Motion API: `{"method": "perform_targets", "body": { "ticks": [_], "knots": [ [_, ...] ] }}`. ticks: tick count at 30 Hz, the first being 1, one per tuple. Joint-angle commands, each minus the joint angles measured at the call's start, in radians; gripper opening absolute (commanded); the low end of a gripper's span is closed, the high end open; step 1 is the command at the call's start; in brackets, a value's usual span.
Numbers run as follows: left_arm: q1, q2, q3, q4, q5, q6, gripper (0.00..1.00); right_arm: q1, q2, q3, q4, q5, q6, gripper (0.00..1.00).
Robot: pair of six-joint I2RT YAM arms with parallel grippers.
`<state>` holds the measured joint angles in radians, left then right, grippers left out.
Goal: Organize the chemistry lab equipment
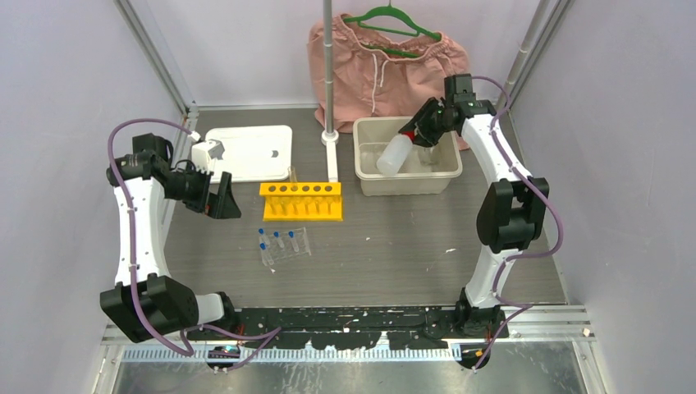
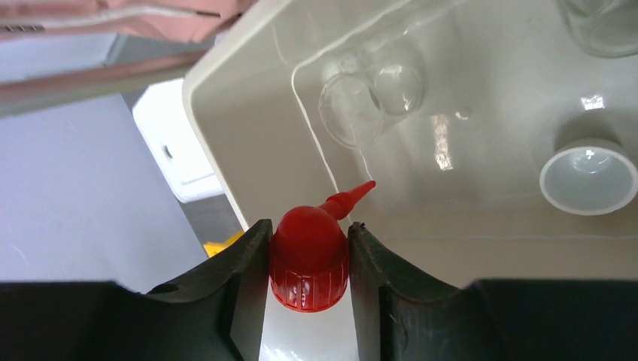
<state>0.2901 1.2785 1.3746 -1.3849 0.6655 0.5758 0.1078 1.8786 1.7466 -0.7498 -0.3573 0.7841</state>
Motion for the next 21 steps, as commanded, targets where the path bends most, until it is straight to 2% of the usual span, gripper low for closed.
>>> {"method": "perform_targets", "body": {
  "ticks": [1, 11, 17, 21],
  "knots": [
    [0.006, 0.014, 0.012, 0.035, 0.025, -0.007, 0.97, -0.018, -0.04, 0.033, 0.085, 0.012, 0.084, 0.01],
    [-0.006, 0.178, 0.025, 0.096, 0.003, 0.015, 0.9, 0.009, 0.036, 0.004, 0.109, 0.187, 0.067, 0.02],
    [-0.064, 0.316, 0.09, 0.158, -0.112, 0.012, 0.88, 0.059, 0.019, -0.074, 0.172, 0.326, 0.063, 0.06],
    [-0.077, 0.403, 0.154, 0.158, -0.135, 0.007, 0.87, 0.073, 0.018, -0.091, 0.221, 0.354, 0.094, 0.06]
  ]
}}
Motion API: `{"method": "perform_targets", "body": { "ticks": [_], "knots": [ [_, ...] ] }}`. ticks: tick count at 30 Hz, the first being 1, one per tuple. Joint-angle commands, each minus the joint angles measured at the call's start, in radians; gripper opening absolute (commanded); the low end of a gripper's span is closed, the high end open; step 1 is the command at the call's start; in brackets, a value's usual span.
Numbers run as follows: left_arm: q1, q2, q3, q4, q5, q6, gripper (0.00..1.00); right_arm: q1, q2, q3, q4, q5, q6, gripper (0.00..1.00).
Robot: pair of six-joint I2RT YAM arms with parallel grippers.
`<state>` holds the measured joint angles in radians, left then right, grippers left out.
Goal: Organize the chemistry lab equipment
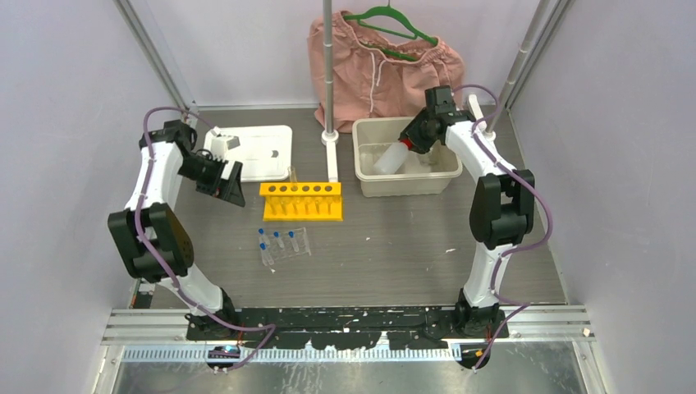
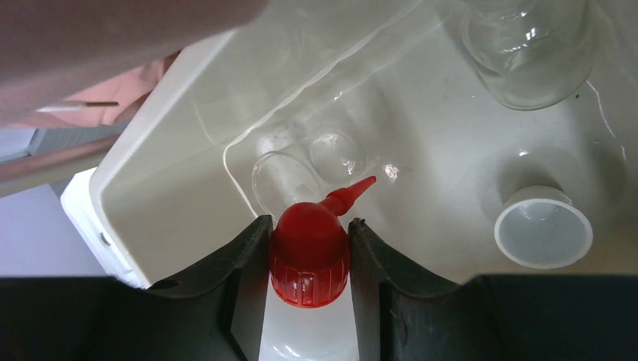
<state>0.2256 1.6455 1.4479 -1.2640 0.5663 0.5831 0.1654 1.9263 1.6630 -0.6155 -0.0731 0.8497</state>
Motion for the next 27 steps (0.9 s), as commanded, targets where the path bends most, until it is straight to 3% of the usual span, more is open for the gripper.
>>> {"method": "perform_targets", "body": {
  "ticks": [1, 6, 10, 23, 27],
  "knots": [
    [-0.012, 0.047, 0.091, 0.034, -0.036, -0.001, 0.87, 0.015, -0.029, -0.008, 0.094, 0.07, 0.045, 0.06],
    [-0.012, 0.063, 0.087, 0.063, -0.046, -0.006, 0.86, 0.016, -0.053, -0.04, 0.129, 0.123, 0.116, 0.05],
    [-0.017, 0.072, 0.079, 0.108, -0.081, -0.006, 0.86, 0.032, -0.043, -0.053, 0.113, 0.16, 0.101, 0.14],
    [-0.115, 0.193, 0.166, 0.211, -0.229, -0.044, 0.88, 0.094, -0.102, -0.143, 0.16, 0.264, 0.047, 0.52],
    [-0.142, 0.232, 0.193, 0.236, -0.249, -0.04, 0.92, 0.122, -0.159, -0.147, 0.15, 0.315, -0.002, 0.73]
  ]
}}
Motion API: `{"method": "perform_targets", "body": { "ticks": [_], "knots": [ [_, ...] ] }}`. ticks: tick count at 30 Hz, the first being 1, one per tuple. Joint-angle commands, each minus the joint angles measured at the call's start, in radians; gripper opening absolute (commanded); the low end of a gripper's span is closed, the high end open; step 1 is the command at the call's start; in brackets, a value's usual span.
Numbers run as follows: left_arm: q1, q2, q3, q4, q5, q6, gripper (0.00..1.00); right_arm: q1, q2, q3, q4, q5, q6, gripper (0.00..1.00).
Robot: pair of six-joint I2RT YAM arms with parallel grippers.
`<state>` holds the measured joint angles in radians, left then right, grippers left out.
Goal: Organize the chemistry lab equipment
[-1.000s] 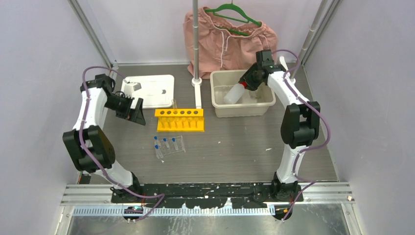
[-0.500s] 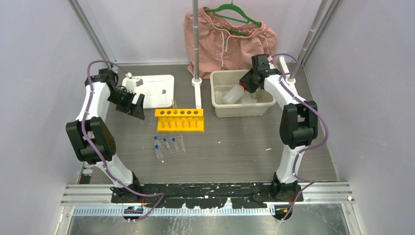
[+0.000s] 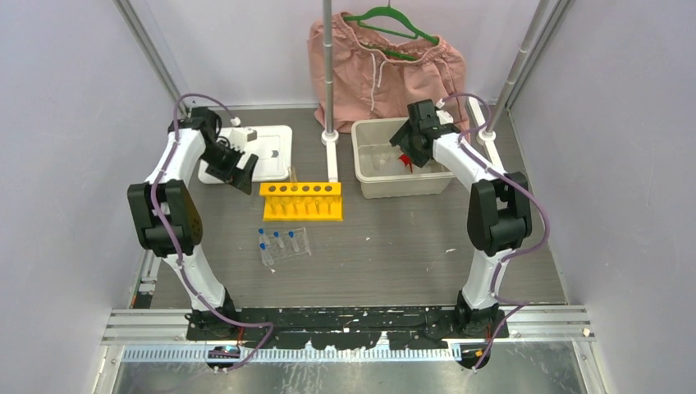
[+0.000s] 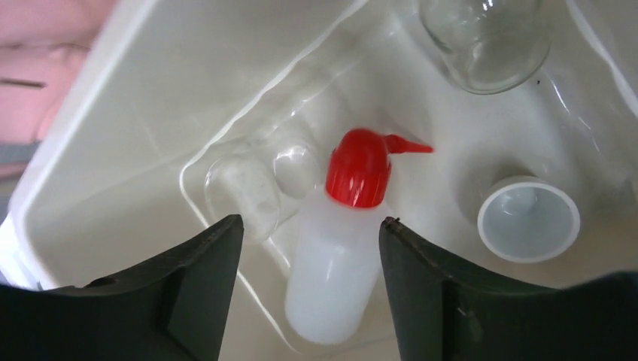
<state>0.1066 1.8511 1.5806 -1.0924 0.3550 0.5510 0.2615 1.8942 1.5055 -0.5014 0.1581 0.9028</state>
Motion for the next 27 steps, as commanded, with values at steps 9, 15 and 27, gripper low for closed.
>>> {"method": "perform_targets", "body": {
  "ticks": [9, 15, 27],
  "knots": [
    [-0.079, 0.154, 0.133, 0.076, -0.103, 0.109, 0.9, 0.131, -0.347, -0.059, 0.006, 0.191, -0.199, 1.0],
    [-0.079, 0.199, 0.179, 0.078, -0.143, 0.21, 0.81, 0.161, -0.509, -0.146, -0.014, 0.183, -0.292, 1.0],
    [-0.079, 0.263, 0.164, 0.146, -0.175, 0.378, 0.63, 0.144, -0.653, -0.235, 0.071, -0.037, -0.338, 0.98]
  ]
}}
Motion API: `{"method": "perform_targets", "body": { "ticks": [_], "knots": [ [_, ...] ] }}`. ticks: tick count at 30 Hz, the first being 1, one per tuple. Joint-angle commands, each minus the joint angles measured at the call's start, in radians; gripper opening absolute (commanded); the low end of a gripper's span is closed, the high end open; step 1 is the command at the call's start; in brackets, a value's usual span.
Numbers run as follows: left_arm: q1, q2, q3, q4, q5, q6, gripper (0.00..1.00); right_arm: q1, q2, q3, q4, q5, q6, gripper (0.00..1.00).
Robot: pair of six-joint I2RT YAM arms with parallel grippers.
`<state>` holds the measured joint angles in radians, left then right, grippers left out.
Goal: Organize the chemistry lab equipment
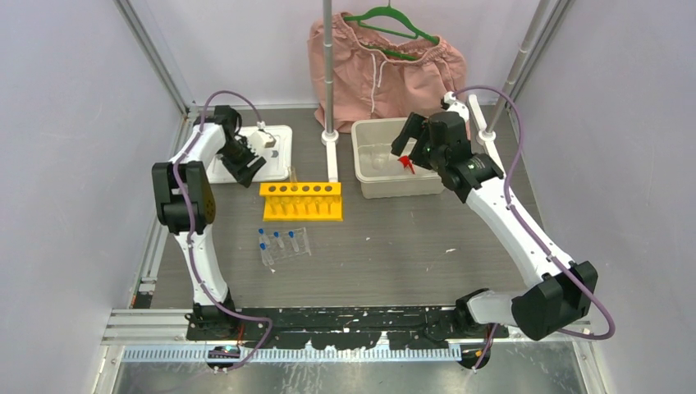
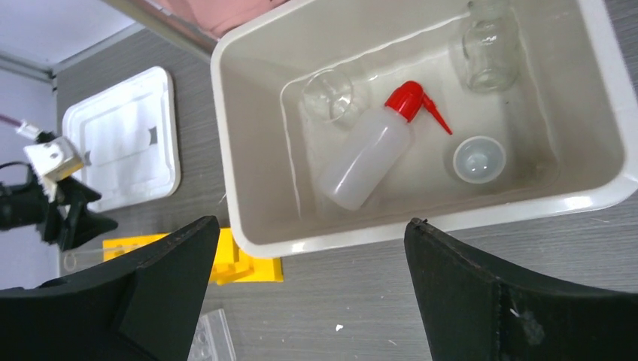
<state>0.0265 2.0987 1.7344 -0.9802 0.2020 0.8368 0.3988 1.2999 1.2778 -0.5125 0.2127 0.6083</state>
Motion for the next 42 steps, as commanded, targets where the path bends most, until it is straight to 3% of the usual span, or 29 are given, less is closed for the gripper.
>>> {"method": "perform_targets", "body": {
  "ticks": [1, 13, 24, 26, 30, 35, 42],
  "knots": [
    [0.0, 0.022, 0.01, 0.034, -0.03, 0.101, 0.61, 0.01, -0.06, -0.006, 0.071, -0.092, -0.053, 0.96],
    [0.001, 0.049, -0.006, 0.07, -0.035, 0.207, 0.42, 0.058, -0.14, -0.1, 0.062, -0.13, -0.07, 0.81],
    [0.001, 0.065, -0.04, 0.012, -0.044, 0.259, 0.28, 0.06, -0.177, -0.091, 0.013, -0.156, -0.076, 0.74],
    [0.001, 0.06, -0.057, 0.011, -0.049, 0.269, 0.22, 0.059, -0.176, -0.084, 0.005, -0.165, -0.079, 0.72],
    [0.001, 0.017, -0.076, 0.011, -0.053, 0.269, 0.0, 0.06, -0.153, -0.057, -0.031, -0.198, -0.083, 0.71],
    [0.001, -0.076, -0.101, 0.054, -0.147, 0.27, 0.0, 0.063, -0.152, -0.066, -0.011, -0.25, -0.121, 0.72],
    [0.005, -0.253, -0.099, -0.025, -0.115, 0.289, 0.0, 0.075, -0.164, -0.052, 0.054, -0.284, -0.187, 0.73]
  ]
}}
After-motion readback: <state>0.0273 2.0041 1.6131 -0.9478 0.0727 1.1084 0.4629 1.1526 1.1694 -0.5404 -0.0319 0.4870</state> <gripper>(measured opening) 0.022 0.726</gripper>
